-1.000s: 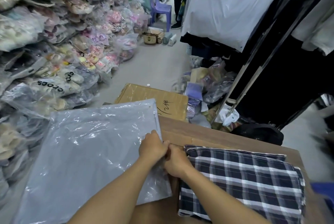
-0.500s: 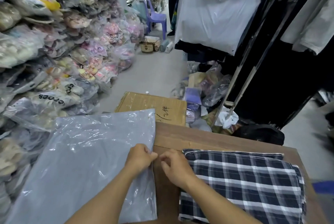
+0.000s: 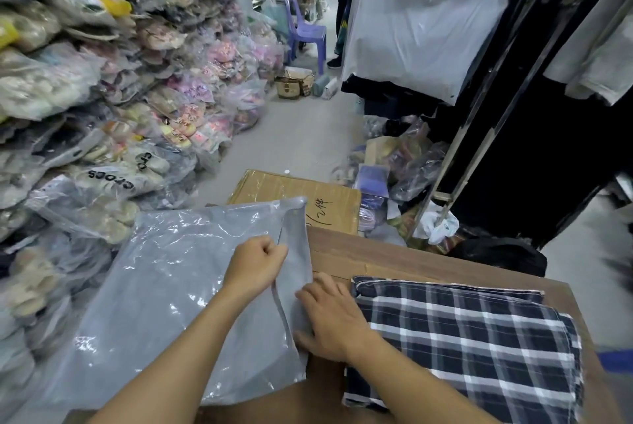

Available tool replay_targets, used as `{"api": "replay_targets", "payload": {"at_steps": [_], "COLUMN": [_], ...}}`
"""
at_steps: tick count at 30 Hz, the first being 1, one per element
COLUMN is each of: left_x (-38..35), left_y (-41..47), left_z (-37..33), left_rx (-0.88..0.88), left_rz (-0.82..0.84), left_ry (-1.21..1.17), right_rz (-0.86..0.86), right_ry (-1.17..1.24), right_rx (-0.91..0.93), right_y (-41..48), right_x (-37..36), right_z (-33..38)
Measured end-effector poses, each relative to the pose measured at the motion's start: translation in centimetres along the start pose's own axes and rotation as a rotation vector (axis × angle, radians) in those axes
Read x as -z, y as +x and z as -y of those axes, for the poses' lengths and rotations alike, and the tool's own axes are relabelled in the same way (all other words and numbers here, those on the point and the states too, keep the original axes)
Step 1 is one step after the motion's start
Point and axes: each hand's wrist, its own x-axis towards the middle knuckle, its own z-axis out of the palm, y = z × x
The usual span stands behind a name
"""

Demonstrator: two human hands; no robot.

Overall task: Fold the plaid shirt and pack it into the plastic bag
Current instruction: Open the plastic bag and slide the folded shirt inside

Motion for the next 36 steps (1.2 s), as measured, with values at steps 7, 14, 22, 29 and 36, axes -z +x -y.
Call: {"api": "replay_targets", "payload": {"at_steps": [7, 14, 22, 29, 36], "left_x": [2.3, 1.2, -0.8, -1.4, -1.8], "left_y": [-0.2, -0.7, -1.3, -1.7, -1.8], "left_z": [-3.2, -2.3, -1.4, -1.3, -1.0], "left_rx": [-0.197, -0.254, -0.375, -0.360, -0.357], "left_rz": [-0.330, -0.089, 0.179, 0.231, 0.297], "left_ry": [0.200, 0.263, 0.334, 0.354, 0.337], "right_rz": [-0.055, 0.020, 0.193, 0.320, 0.273], "right_ry": [-0.171, -0.125, -0.300, -0.332, -0.352], "right_rx": [-0.068, -0.171, 0.020, 0.056, 0.045], "right_y": [-0.4, -0.6, -1.6, -2.5, -3.1], "right_x": [-1.7, -0.3, 3.6, 3.7, 5.5], "right_z": [0.0, 0.6, -2.0, -2.8, -3.3]}}
